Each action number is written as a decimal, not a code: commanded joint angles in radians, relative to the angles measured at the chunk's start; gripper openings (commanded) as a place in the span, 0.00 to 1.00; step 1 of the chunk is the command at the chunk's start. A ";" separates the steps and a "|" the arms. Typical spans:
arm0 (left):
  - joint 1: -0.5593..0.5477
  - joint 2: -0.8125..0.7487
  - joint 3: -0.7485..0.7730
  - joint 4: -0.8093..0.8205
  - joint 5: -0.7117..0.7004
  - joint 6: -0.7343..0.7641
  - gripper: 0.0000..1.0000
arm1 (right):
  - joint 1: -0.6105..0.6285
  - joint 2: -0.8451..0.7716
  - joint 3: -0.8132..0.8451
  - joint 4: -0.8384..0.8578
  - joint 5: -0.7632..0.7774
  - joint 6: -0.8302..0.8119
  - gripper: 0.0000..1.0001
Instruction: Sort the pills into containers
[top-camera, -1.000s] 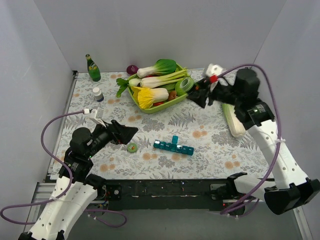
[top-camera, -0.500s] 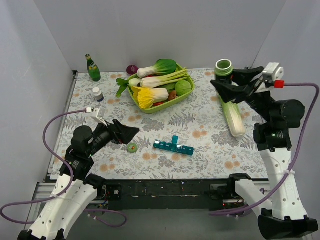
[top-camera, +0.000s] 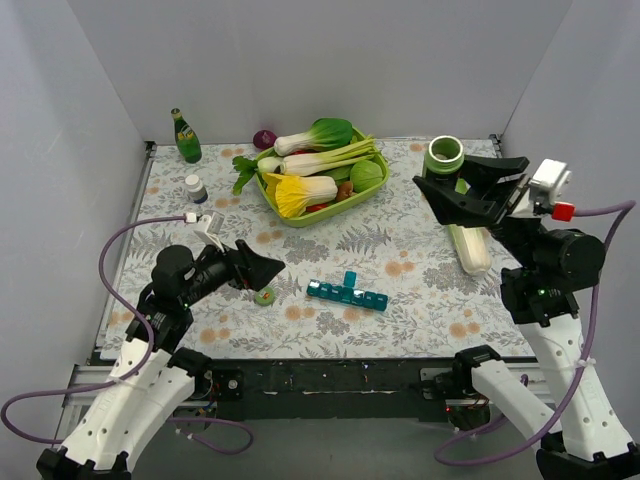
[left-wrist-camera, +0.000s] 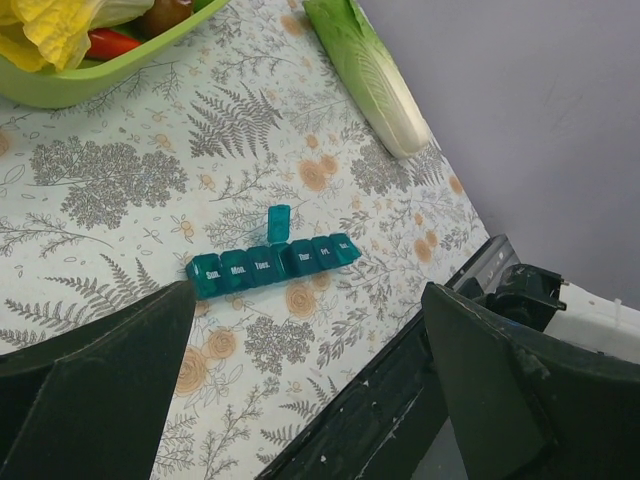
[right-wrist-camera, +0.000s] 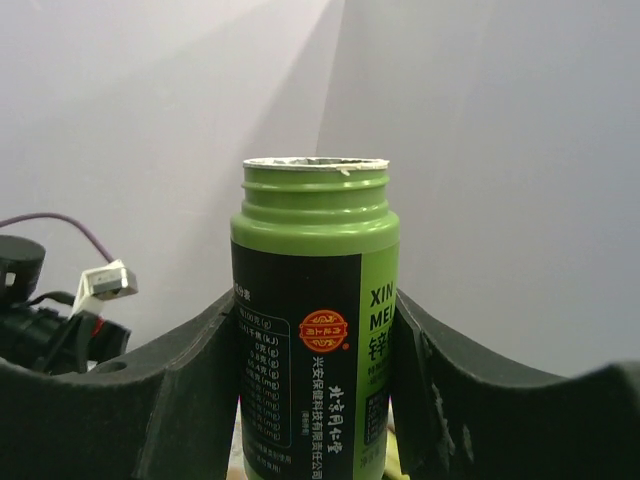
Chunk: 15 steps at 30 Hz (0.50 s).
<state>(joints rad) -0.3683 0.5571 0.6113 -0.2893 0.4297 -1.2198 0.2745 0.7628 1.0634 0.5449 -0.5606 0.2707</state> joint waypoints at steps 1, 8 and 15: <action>0.005 -0.005 0.022 -0.013 0.037 0.049 0.98 | 0.016 0.018 -0.033 -0.100 0.180 -0.135 0.03; 0.006 -0.026 -0.001 -0.019 0.067 0.120 0.98 | 0.133 -0.069 -0.218 -0.352 -0.187 -0.358 0.02; 0.005 -0.017 -0.004 0.022 0.070 0.203 0.98 | 0.157 0.010 -0.277 -0.842 -0.285 -0.827 0.02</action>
<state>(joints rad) -0.3683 0.5335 0.6102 -0.2916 0.4835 -1.0950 0.4152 0.7193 0.7811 -0.0055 -0.8024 -0.1902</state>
